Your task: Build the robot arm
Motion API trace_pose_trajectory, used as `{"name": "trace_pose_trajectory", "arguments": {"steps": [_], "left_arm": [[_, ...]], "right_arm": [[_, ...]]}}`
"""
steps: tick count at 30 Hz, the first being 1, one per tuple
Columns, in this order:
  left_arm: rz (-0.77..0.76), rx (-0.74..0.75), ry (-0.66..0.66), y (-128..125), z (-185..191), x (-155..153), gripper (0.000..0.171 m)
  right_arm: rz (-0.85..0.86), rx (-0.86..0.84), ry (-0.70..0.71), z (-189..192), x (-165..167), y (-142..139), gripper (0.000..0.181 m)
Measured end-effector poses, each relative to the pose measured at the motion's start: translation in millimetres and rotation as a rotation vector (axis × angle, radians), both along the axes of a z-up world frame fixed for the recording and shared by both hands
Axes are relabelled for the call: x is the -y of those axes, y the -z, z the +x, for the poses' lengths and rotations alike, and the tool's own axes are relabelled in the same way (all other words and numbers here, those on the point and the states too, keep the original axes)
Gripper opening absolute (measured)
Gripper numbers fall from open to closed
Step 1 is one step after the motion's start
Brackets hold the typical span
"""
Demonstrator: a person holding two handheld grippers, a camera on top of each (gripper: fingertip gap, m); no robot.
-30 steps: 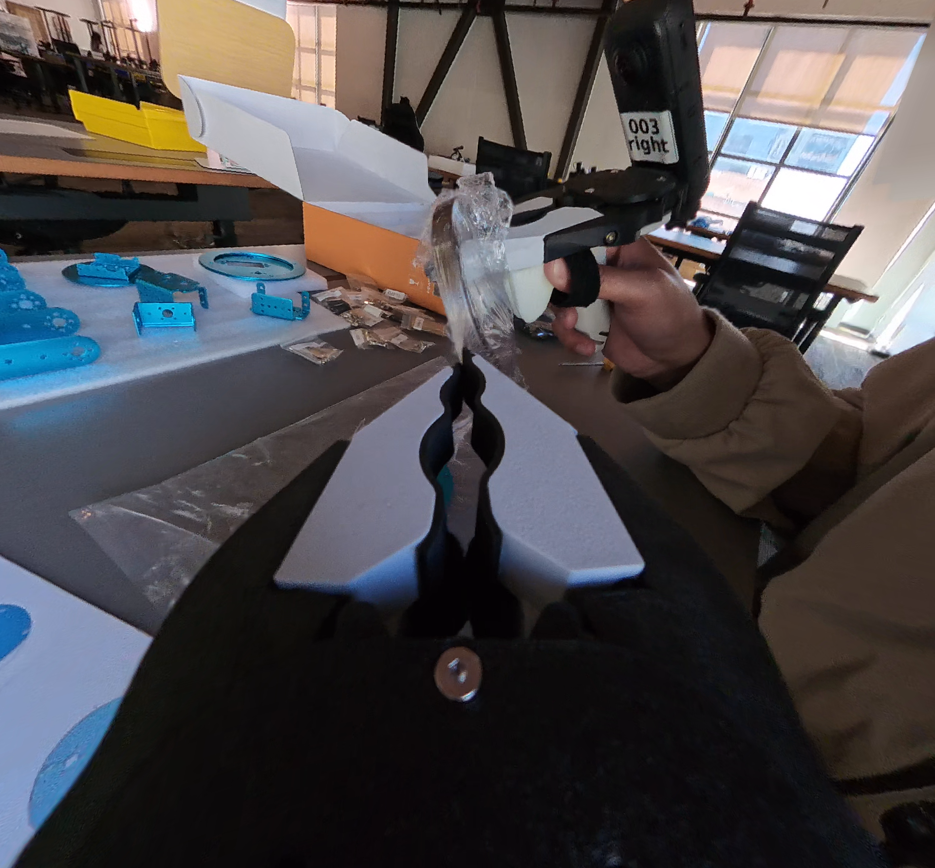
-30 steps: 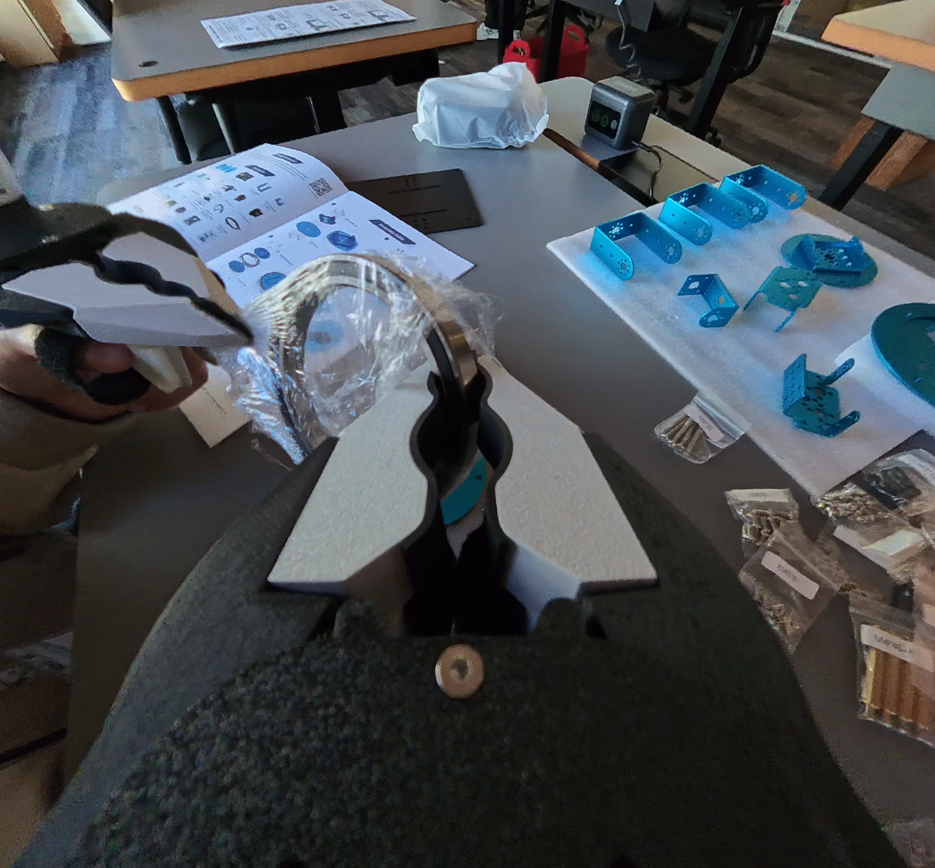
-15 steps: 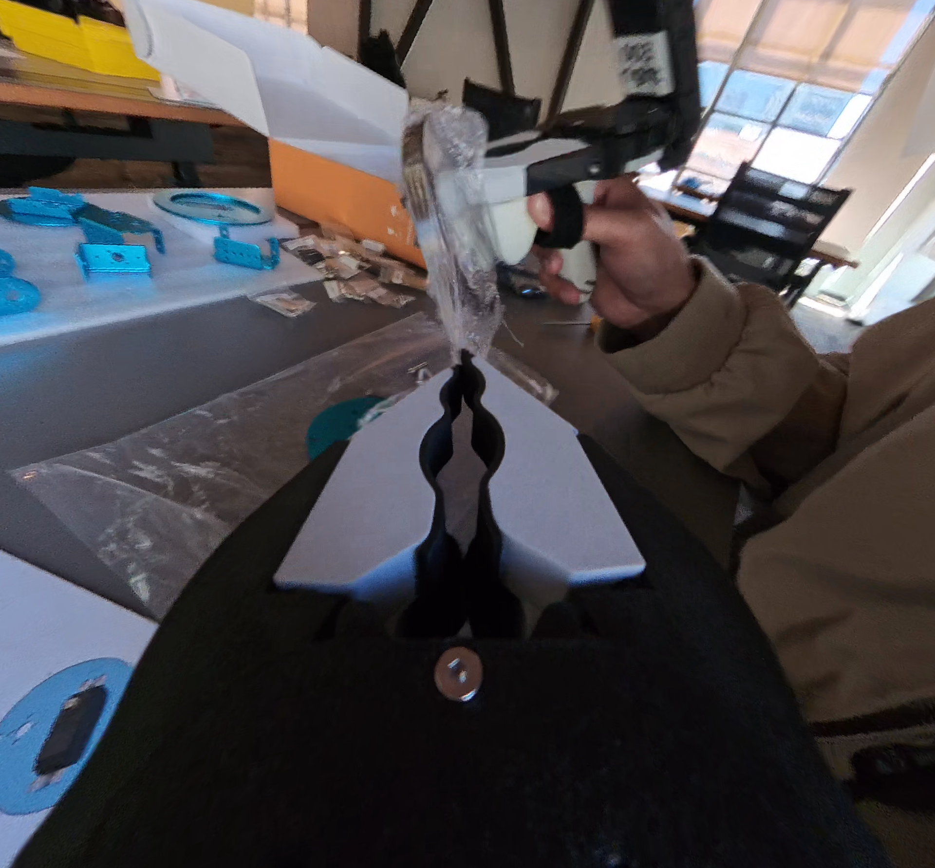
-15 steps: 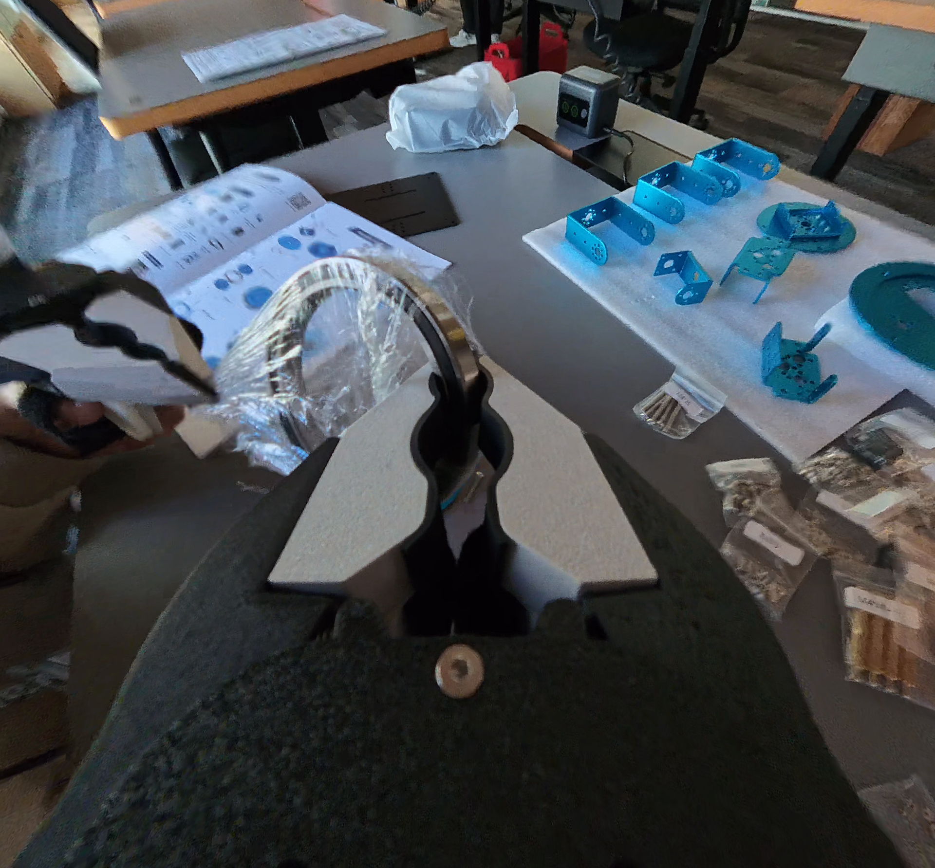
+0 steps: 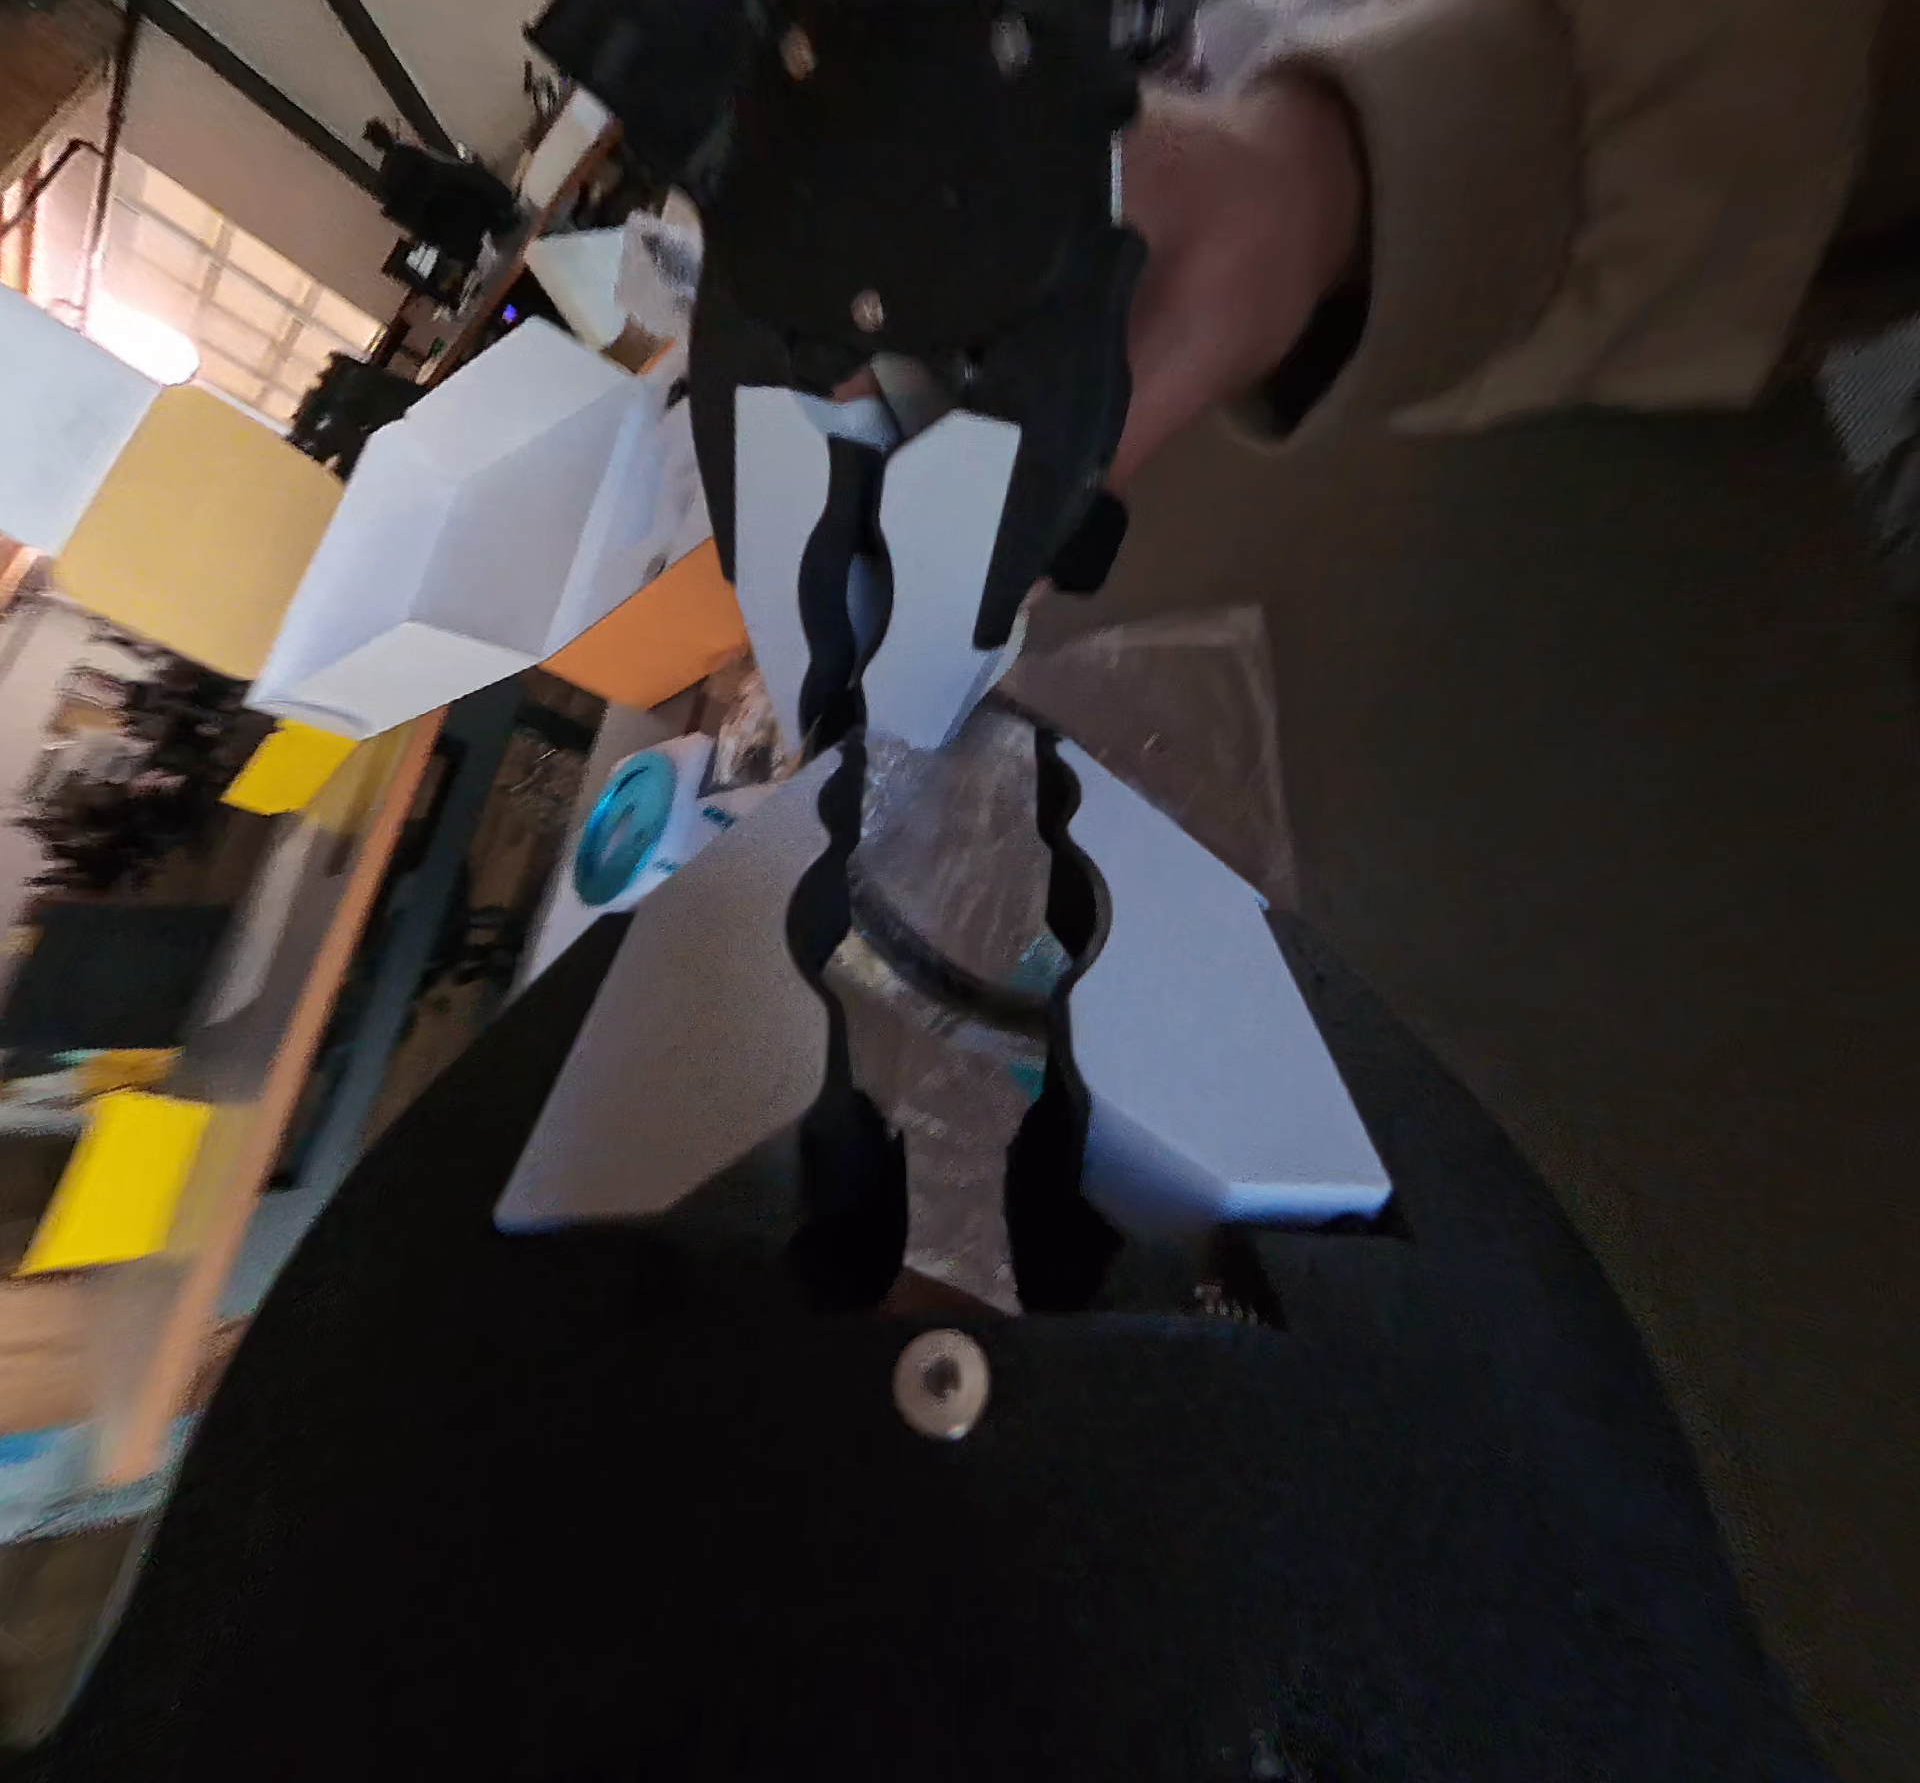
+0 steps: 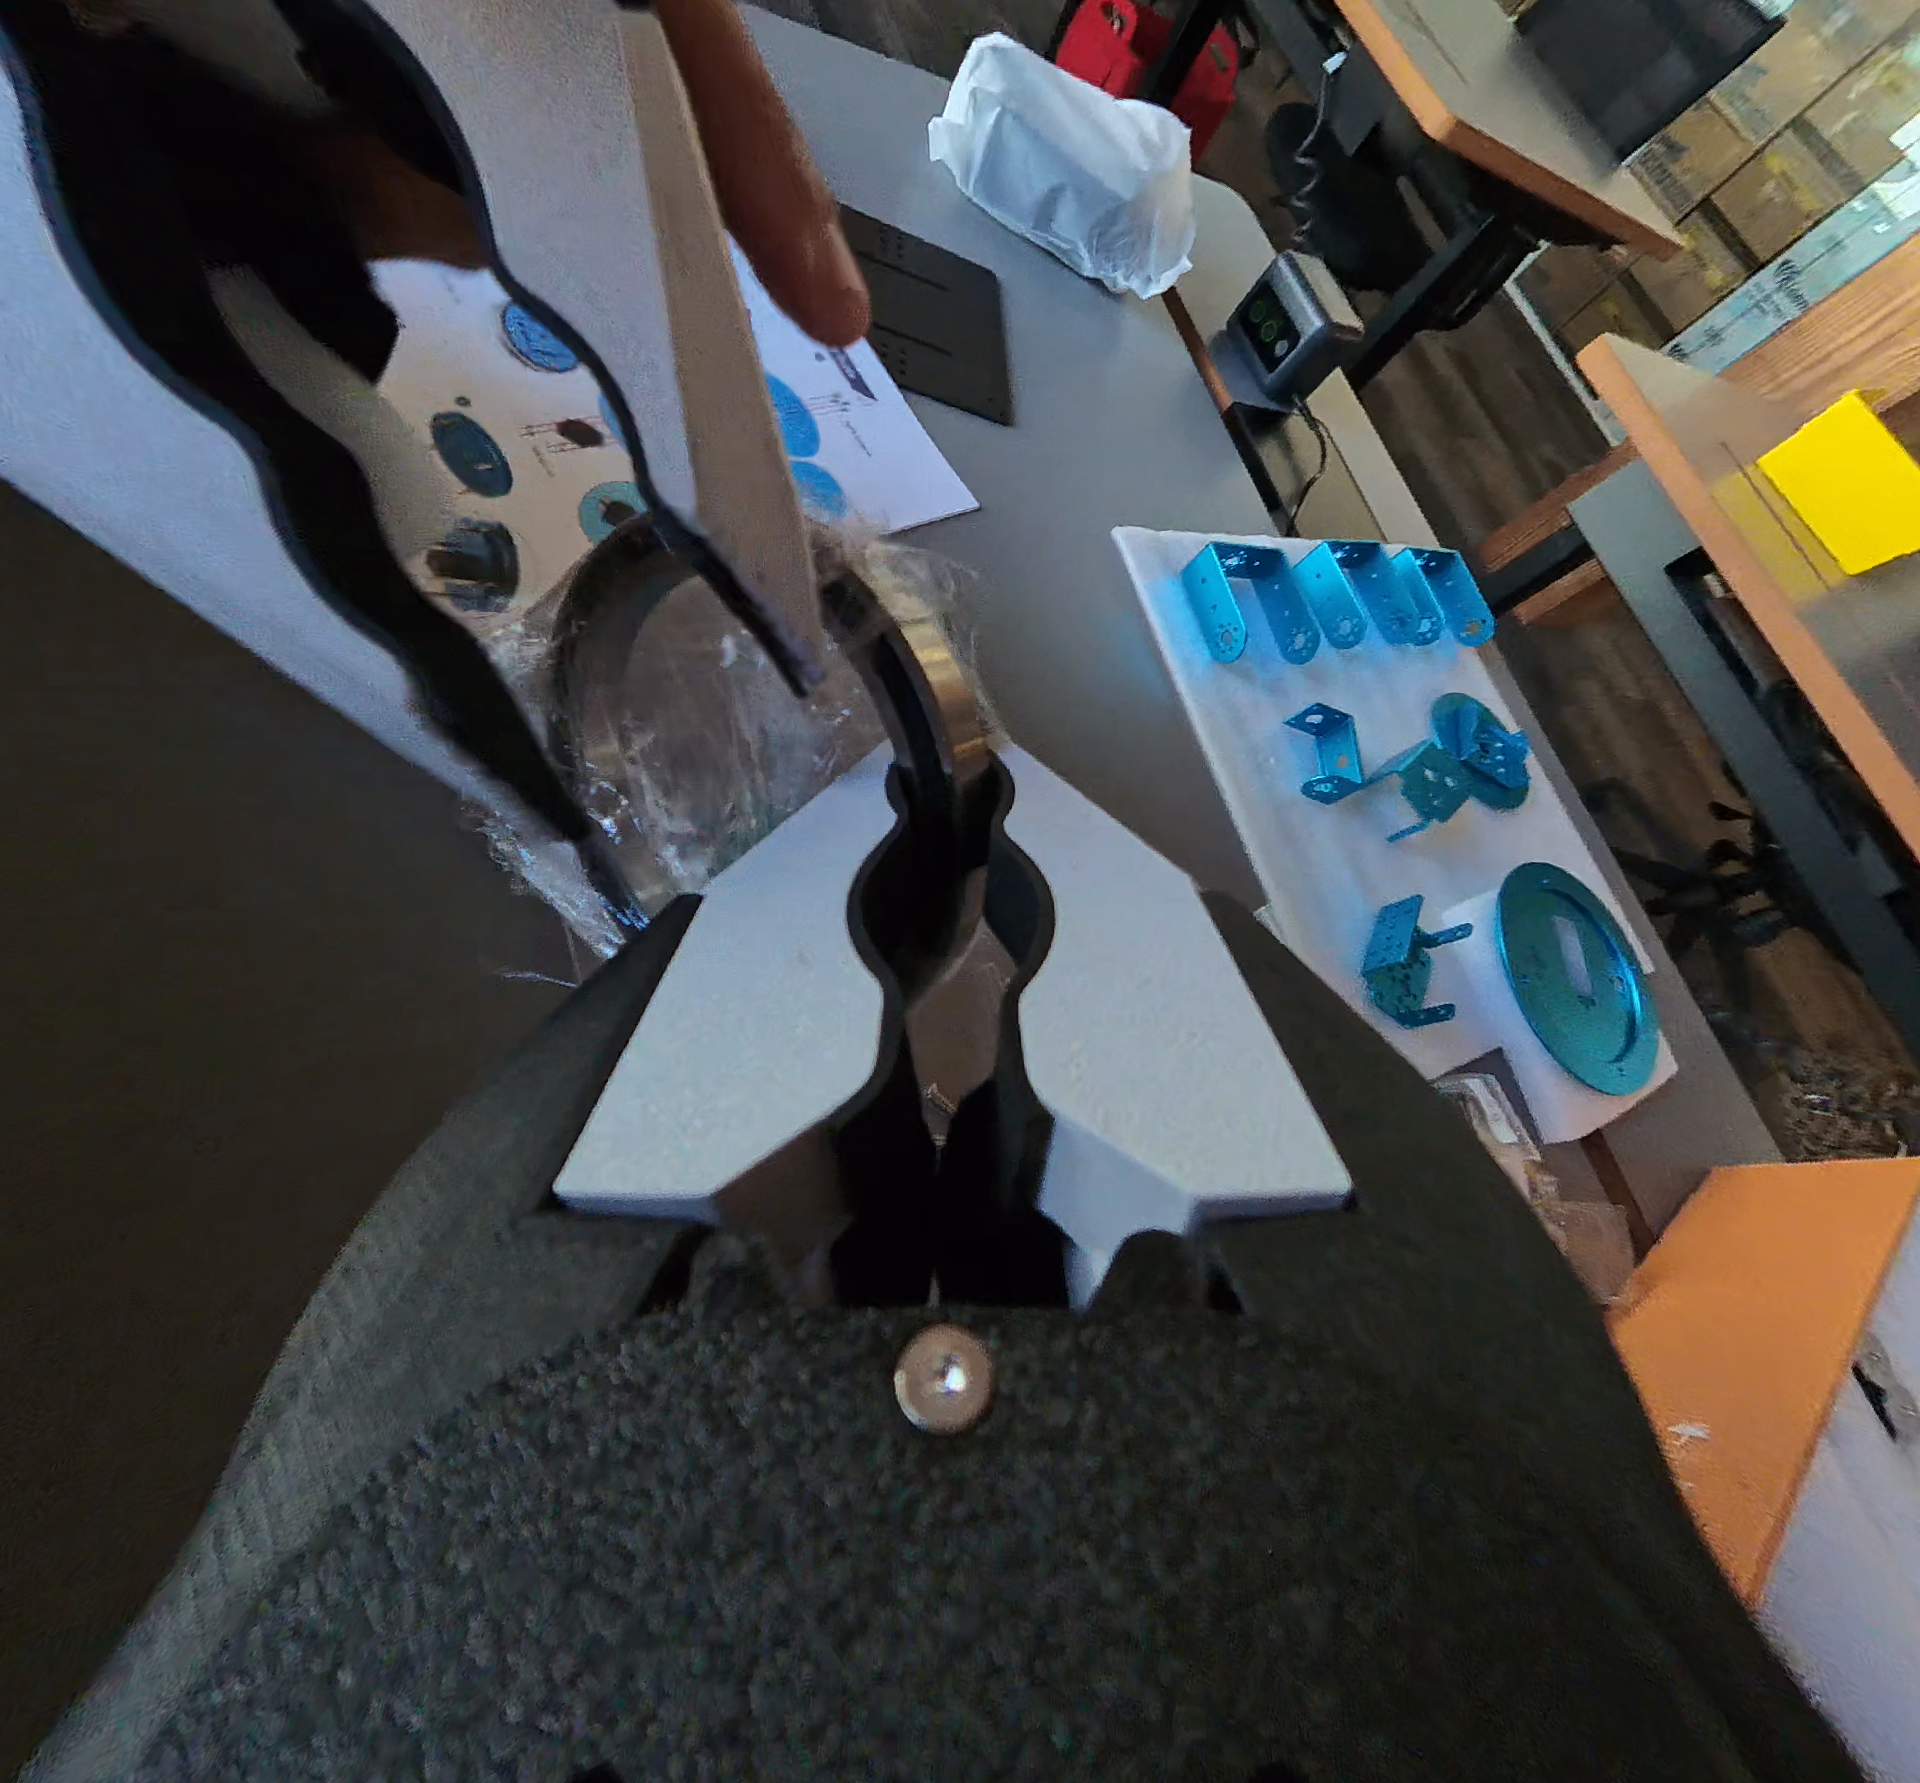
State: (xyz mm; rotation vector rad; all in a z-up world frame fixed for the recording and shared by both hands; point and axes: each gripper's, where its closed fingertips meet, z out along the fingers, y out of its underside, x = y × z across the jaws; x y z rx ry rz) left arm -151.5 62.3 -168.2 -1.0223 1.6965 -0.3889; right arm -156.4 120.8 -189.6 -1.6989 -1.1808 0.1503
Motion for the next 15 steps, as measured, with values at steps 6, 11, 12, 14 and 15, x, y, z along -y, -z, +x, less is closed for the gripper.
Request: {"name": "trace_pose_trajectory", "arguments": {"steps": [6, 11, 12, 14, 15], "left_arm": [[0.38, -0.22, -0.06, 13, 2, -15, 0.033], [0.637, -0.373, -0.131, 28, 2, -25, 0.033], [0.657, -0.406, -0.144, 31, 1, -26, 0.033], [0.696, -0.459, -0.173, 34, 0, -28, 0.031], [0.716, -0.477, -0.176, 36, 0, -28, 0.025]], "right_arm": [[-0.06, 0.0, -0.002, -5, 2, 5, 0.004], [-0.072, 0.065, 0.038, -1, -3, 15, 0.004], [-0.07, 0.08, 0.045, 0, -4, 18, 0.004], [-0.084, 0.089, 0.058, 0, -5, 23, 0.004], [-0.094, 0.075, 0.066, 1, -6, 23, 0.004]]}}
